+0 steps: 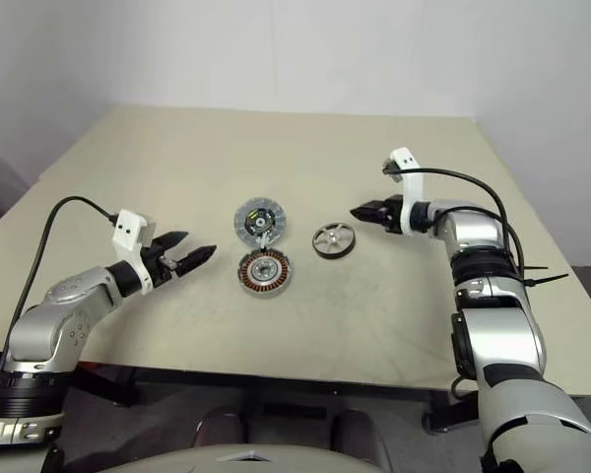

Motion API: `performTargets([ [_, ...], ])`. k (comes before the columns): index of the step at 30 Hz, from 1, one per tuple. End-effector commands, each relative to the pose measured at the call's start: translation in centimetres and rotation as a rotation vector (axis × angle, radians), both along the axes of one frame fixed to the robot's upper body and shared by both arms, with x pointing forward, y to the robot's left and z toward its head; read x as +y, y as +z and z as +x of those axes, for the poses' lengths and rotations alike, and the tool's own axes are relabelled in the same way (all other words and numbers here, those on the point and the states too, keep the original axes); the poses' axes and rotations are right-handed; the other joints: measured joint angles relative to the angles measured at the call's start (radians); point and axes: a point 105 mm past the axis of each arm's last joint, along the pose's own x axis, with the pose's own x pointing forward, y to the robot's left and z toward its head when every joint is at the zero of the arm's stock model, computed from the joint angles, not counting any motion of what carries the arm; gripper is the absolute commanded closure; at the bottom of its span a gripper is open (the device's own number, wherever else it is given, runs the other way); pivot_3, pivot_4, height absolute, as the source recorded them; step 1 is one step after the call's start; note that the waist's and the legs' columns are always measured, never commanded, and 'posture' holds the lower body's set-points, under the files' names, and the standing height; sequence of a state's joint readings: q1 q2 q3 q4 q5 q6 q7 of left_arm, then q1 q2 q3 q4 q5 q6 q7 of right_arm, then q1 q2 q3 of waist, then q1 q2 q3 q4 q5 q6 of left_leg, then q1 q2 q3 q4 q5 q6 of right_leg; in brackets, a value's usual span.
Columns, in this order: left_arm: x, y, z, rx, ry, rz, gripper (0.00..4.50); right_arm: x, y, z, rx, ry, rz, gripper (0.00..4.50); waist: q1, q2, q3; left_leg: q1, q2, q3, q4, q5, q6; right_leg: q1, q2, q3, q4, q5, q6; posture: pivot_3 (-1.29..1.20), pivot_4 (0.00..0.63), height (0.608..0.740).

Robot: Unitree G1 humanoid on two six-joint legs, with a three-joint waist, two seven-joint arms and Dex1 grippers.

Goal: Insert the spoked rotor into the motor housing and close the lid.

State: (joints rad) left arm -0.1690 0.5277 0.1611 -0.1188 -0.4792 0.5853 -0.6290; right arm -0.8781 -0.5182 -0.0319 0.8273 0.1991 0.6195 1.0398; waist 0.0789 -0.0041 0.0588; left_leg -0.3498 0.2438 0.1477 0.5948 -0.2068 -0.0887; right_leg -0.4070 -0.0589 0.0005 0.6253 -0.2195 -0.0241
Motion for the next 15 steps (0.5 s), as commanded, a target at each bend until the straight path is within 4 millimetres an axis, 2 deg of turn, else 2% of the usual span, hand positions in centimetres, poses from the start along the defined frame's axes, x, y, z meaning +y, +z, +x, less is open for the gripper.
performTargets([
  [1,0.2,0.9,0.0,-0.045,0.002,0.008,0.0,-1.0,2.0,0.0,0.054,-0.047,0.144,2.62,0.001,0.001,0.001,0.0,0.0,0.0,0.0,0.0,0.0,0.0,0.0,0.0,0.0,0.0,0.0,0.0,0.0,0.74],
  [7,0.3,0.8,-0.2,-0.043,0.003,0.013,0.0,-2.4,2.3,-0.2,0.181,-0.16,0.306,2.62,0.002,0.004,0.001,0.0,0.0,0.0,0.001,0.0,0.0,0.0,0.0,0.0,0.002,0.0,0.0,0.0,0.0,0.74],
  [11,0.3,0.7,-0.3,-0.04,0.004,0.017,0.0,-1.9,1.9,-0.9,0.285,-0.165,0.391,2.62,0.009,0.004,0.001,0.0,0.0,0.0,0.001,0.0,0.0,0.0,0.0,0.0,0.001,0.0,0.0,0.0,0.0,0.74],
  [15,0.4,0.7,-0.4,-0.04,0.006,0.019,0.0,-0.5,0.8,-1.9,0.394,-0.151,0.447,2.62,0.018,0.004,0.001,0.0,0.0,0.0,0.001,0.0,0.0,0.0,0.0,0.0,0.001,0.0,0.0,0.0,0.0,0.74],
])
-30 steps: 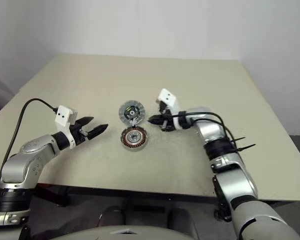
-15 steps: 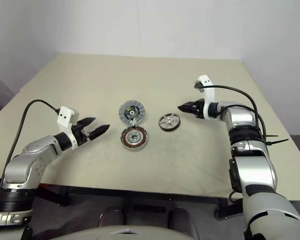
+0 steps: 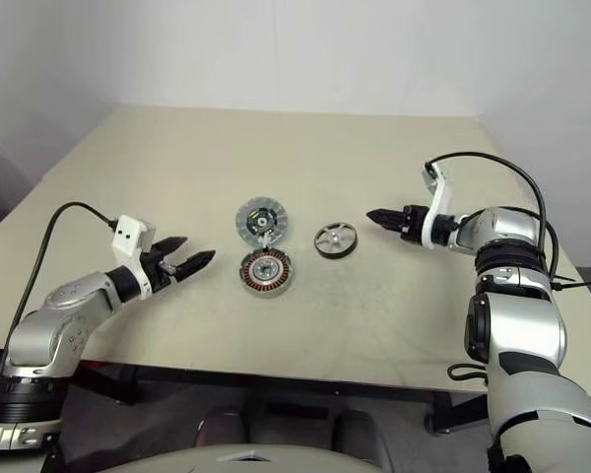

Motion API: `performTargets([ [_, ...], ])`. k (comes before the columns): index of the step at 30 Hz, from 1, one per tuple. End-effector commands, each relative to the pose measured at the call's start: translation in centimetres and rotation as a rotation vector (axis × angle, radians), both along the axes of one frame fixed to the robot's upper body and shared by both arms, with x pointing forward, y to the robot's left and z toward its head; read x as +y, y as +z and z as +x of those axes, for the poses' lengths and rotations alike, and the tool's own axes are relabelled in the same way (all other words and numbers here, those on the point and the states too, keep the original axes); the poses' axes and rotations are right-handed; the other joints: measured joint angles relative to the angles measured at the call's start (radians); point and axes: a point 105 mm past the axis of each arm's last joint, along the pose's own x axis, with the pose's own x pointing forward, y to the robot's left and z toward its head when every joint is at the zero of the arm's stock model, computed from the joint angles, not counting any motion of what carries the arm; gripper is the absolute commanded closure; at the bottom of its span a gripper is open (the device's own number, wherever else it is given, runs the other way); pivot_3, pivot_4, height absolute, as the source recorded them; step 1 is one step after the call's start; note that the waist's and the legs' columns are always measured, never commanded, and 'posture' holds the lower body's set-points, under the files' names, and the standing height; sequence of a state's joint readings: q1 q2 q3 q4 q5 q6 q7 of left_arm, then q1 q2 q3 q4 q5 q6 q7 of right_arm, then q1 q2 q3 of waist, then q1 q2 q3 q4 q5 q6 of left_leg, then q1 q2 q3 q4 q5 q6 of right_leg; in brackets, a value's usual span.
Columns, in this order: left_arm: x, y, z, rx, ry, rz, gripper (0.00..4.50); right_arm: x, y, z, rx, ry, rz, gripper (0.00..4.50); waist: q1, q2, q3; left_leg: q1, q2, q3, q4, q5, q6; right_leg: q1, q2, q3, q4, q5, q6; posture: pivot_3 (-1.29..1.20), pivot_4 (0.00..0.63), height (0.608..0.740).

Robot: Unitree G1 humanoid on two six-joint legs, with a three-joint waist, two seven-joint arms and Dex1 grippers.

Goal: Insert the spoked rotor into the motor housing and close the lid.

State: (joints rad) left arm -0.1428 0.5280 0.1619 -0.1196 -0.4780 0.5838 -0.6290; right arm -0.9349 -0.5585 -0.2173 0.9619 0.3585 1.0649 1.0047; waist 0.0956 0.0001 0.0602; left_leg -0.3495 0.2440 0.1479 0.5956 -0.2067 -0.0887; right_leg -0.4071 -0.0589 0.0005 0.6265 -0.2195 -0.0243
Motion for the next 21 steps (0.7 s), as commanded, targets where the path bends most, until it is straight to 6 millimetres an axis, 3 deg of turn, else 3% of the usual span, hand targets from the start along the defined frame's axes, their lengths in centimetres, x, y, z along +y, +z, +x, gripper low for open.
performTargets([
  [1,0.2,1.4,0.1,-0.063,-0.001,0.019,0.0,1.2,0.6,-0.3,0.02,0.021,0.067,2.62,0.002,0.0,0.0,0.0,0.0,0.0,0.0,0.0,0.0,0.0,0.0,0.0,0.0,0.0,0.0,0.0,0.0,0.74],
  [21,0.7,1.6,0.2,-0.068,0.004,0.035,0.0,3.4,-2.3,-2.0,0.092,0.016,0.1,2.62,0.005,0.0,0.0,0.0,0.0,0.0,0.0,0.0,-0.001,0.0,0.0,0.0,0.0,0.0,0.0,0.0,0.0,0.74],
])
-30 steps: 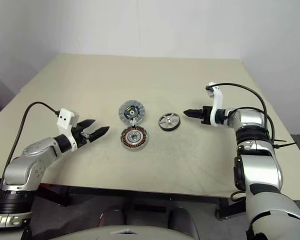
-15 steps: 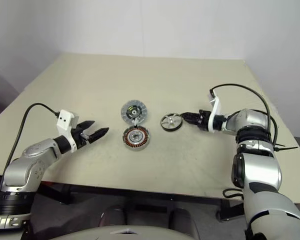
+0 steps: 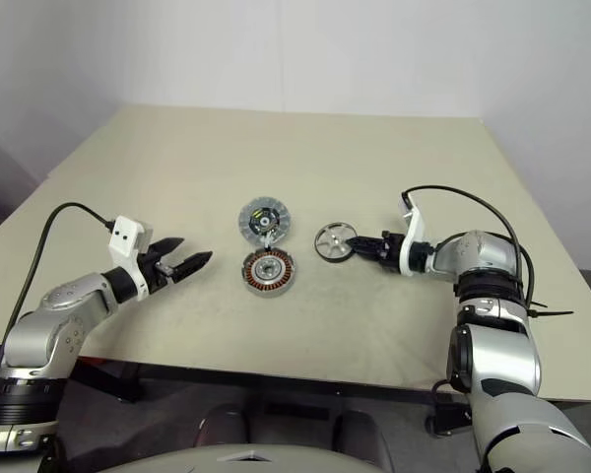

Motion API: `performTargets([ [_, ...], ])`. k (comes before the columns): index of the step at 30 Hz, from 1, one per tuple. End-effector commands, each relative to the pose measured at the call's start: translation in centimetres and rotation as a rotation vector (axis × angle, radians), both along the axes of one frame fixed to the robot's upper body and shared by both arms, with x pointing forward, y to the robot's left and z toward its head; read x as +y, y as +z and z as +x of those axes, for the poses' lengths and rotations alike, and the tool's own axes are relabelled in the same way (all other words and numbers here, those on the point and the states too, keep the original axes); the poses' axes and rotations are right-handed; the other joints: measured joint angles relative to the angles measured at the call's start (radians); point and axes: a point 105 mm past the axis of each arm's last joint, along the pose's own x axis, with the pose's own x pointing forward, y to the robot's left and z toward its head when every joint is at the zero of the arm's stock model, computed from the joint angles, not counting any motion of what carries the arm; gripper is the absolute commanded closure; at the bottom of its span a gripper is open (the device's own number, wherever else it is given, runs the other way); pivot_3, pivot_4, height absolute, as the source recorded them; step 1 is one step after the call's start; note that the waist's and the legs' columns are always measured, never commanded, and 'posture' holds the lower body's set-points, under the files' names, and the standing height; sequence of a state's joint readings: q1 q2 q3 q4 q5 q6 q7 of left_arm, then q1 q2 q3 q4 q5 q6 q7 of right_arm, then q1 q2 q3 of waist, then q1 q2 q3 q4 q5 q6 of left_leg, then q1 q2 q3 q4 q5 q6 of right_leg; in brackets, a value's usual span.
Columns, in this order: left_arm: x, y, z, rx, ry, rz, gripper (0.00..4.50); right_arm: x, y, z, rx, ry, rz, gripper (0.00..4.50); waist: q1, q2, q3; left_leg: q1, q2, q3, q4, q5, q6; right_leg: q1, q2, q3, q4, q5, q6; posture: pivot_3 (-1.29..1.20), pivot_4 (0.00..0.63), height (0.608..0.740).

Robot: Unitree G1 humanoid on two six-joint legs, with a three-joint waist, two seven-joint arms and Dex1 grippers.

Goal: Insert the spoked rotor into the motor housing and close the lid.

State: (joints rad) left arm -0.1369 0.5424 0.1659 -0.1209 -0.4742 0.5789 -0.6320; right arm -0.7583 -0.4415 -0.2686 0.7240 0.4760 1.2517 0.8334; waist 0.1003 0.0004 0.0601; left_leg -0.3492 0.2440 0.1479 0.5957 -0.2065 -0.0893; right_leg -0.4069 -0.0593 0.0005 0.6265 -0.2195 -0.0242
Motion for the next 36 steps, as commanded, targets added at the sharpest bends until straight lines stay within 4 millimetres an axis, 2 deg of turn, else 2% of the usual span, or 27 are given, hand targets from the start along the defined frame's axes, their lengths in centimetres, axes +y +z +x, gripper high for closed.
performTargets([
  [1,0.3,1.6,0.3,-0.065,0.0,0.02,0.0,0.2,1.4,0.6,-0.06,-0.02,0.041,2.62,0.0,0.0,0.0,0.0,0.0,0.0,0.0,0.0,0.0,0.0,0.0,0.0,0.0,0.0,0.0,0.0,0.0,0.74],
  [4,0.3,1.6,0.3,-0.066,0.0,0.024,0.0,0.3,1.3,0.8,-0.051,-0.036,0.049,2.62,0.0,0.0,0.0,0.0,0.0,0.0,0.0,0.0,0.0,0.0,0.0,0.0,0.0,0.0,0.0,0.0,0.0,0.74],
  [9,0.4,1.7,0.3,-0.069,0.002,0.029,0.0,0.6,1.3,0.8,-0.037,-0.045,0.074,4.19,0.0,0.0,0.0,0.0,0.0,0.0,0.0,0.0,0.0,0.0,0.0,0.0,0.0,0.0,0.0,0.0,0.0,0.74],
  [14,0.5,1.7,0.3,-0.069,0.002,0.032,0.0,0.9,2.1,1.2,-0.035,-0.069,0.136,4.19,0.0,0.0,0.0,0.0,0.0,0.0,0.0,0.0,-0.001,0.0,0.0,0.0,0.0,0.0,0.0,0.0,0.0,0.74],
  [17,0.6,1.7,0.3,-0.069,0.0,0.035,0.0,1.4,4.1,1.5,-0.053,-0.065,0.243,4.19,0.0,0.001,0.0,0.0,0.0,0.0,0.0,0.0,-0.001,0.0,0.0,0.0,0.0,0.0,0.0,0.0,0.0,0.74],
  [19,0.5,1.8,0.4,-0.069,-0.002,0.036,0.0,2.3,6.6,0.7,-0.086,0.019,0.358,4.19,0.0,0.001,0.0,0.0,0.0,0.0,0.0,0.0,-0.001,0.0,0.0,0.0,0.0,0.0,0.0,0.0,0.0,0.74],
  [21,0.5,1.8,0.4,-0.069,-0.005,0.038,0.0,3.1,7.7,-0.4,-0.097,0.101,0.404,4.19,0.0,0.001,0.0,0.0,0.0,0.0,-0.001,0.0,-0.001,0.0,0.0,0.0,0.0,0.0,0.0,0.0,0.0,0.74],
  [24,0.4,1.8,0.5,-0.07,-0.009,0.039,0.0,4.1,7.1,-1.8,-0.08,0.184,0.374,4.19,0.003,0.001,0.0,0.0,0.0,0.0,-0.001,0.0,-0.001,0.0,0.0,0.0,-0.001,0.0,0.0,0.0,0.0,0.74],
  [31,0.4,1.7,0.3,-0.069,-0.007,0.041,0.0,6.3,6.2,-3.6,-0.039,0.305,0.368,4.19,0.003,0.001,0.0,0.0,0.0,0.0,-0.001,0.001,-0.001,0.0,0.0,0.0,-0.001,0.0,0.0,0.0,0.0,0.74],
  [36,0.6,1.7,0.1,-0.066,-0.001,0.044,0.0,8.1,5.2,-3.5,-0.014,0.33,0.352,4.19,0.001,0.001,0.0,0.001,0.0,0.0,-0.002,0.001,-0.002,0.0,0.0,0.0,-0.001,0.0,0.0,0.0,0.0,0.74],
])
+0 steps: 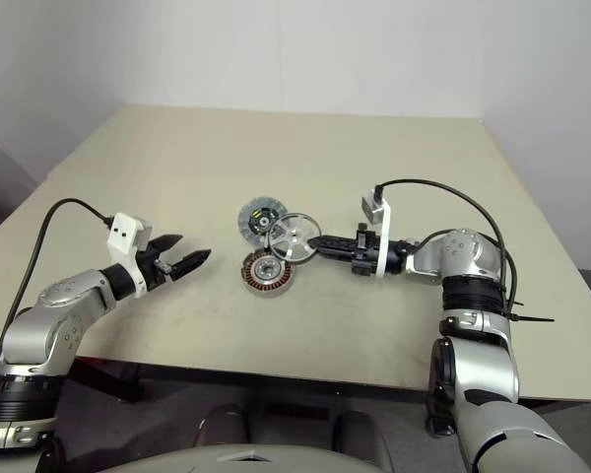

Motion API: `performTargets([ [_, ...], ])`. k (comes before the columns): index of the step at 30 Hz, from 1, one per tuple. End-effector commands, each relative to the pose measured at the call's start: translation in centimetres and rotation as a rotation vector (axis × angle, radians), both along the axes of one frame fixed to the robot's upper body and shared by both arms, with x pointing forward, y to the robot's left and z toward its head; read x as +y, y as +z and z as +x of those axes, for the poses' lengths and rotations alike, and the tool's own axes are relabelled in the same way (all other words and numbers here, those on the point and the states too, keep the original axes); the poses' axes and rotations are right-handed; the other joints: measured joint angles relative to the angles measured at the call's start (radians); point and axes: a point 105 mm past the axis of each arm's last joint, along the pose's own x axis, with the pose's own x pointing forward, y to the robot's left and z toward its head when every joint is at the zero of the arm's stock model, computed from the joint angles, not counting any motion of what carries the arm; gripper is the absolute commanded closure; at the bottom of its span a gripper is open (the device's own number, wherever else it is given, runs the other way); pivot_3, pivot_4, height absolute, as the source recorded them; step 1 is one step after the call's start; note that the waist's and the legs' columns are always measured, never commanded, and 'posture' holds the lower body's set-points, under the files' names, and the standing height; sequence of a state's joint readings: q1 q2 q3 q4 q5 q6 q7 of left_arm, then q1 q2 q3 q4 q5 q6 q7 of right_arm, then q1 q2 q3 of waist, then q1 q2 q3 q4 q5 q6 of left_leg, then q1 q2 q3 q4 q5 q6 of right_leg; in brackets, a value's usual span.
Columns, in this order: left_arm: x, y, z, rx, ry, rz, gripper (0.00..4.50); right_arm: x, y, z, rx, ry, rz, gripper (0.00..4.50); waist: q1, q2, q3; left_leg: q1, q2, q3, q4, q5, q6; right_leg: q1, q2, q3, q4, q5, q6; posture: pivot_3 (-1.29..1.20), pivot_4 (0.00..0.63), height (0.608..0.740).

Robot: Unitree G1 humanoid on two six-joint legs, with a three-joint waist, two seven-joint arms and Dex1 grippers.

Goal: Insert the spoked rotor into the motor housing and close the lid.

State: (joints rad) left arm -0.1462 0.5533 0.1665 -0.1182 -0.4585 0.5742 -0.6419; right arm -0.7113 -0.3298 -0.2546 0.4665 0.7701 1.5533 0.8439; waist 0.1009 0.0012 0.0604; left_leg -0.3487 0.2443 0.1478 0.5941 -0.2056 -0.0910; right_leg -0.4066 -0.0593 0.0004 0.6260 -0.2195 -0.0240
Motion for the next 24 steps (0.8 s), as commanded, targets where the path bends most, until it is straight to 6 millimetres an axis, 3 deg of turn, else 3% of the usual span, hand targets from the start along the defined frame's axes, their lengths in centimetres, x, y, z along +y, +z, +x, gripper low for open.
performTargets([
  [1,0.4,1.4,-0.1,-0.055,0.005,0.021,0.0,1.5,0.8,0.5,-0.037,0.022,0.029,4.19,0.0,0.0,0.0,0.0,0.0,0.0,0.0,0.0,0.0,0.0,0.0,0.0,0.0,0.0,0.0,0.0,0.0,0.74],
  [12,1.3,1.6,-1.1,-0.048,0.04,0.037,0.0,4.5,-2.4,0.6,0.028,0.036,-0.033,4.19,-0.001,0.0,0.0,0.0,0.0,0.0,0.0,0.0,0.0,0.0,0.0,0.0,0.0,0.0,0.0,0.0,0.0,0.74],
  [24,1.8,1.8,-1.2,-0.058,0.062,0.047,0.0,4.1,-4.0,1.1,0.053,-0.008,-0.066,4.19,-0.002,0.0,0.0,0.0,0.0,0.0,0.0,0.0,-0.001,0.0,0.0,0.0,0.0,0.0,0.0,0.0,0.0,0.74],
])
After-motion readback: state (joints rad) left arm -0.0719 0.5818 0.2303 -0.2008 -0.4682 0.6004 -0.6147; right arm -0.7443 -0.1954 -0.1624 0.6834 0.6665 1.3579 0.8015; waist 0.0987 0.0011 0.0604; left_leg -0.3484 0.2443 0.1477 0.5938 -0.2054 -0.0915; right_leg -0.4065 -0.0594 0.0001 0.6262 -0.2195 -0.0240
